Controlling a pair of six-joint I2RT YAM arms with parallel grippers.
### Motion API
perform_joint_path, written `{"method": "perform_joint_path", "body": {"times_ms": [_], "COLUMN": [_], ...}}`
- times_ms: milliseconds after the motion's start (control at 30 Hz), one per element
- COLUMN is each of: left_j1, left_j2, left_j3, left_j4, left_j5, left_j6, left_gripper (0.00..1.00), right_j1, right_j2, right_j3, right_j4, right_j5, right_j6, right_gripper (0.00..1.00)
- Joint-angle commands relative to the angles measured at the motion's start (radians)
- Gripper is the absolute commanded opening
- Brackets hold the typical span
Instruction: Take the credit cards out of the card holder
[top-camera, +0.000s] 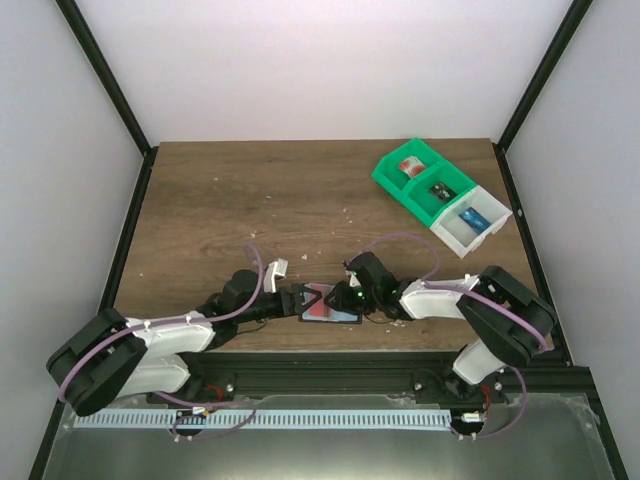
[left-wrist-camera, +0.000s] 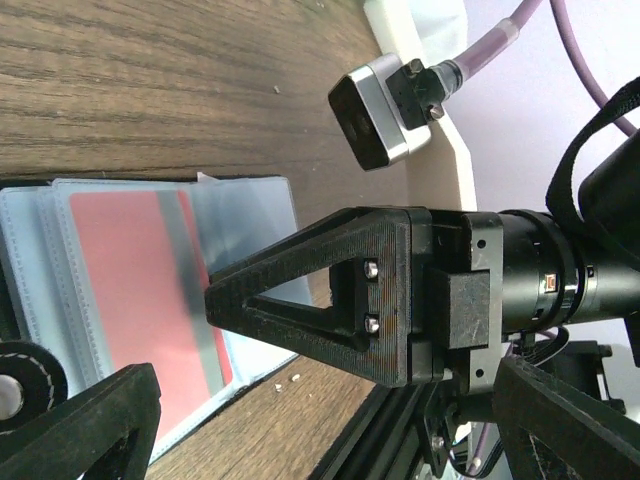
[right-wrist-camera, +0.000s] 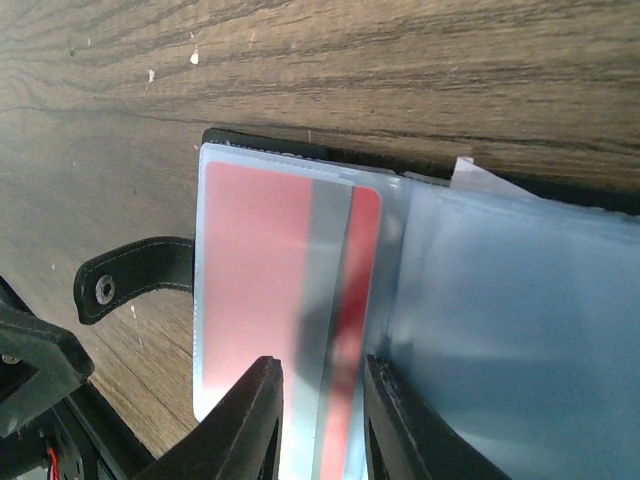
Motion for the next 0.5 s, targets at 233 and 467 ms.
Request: {"method": "perform_joint_path", "body": {"times_ms": [233, 467], "left_j1": [0.004, 0.003], "left_j2": [0.103, 0.160], "left_j3": [0.017, 0.020], "left_j4": [0.113, 0.169], "left_j5": [0.024, 0.059], "left_j6": [-0.001, -0.015], "left_gripper": [0.92, 0.92], "right_j1": [0.008, 0.007], "right_j2": [-0.019, 0.002], "right_j3": [-0.062, -0.059], "right_j4": [-0.010, 0.004], "right_j5": [0.037, 0.024], "right_j6": [0.010, 0.008], "right_gripper": [0.21, 0.20]}}
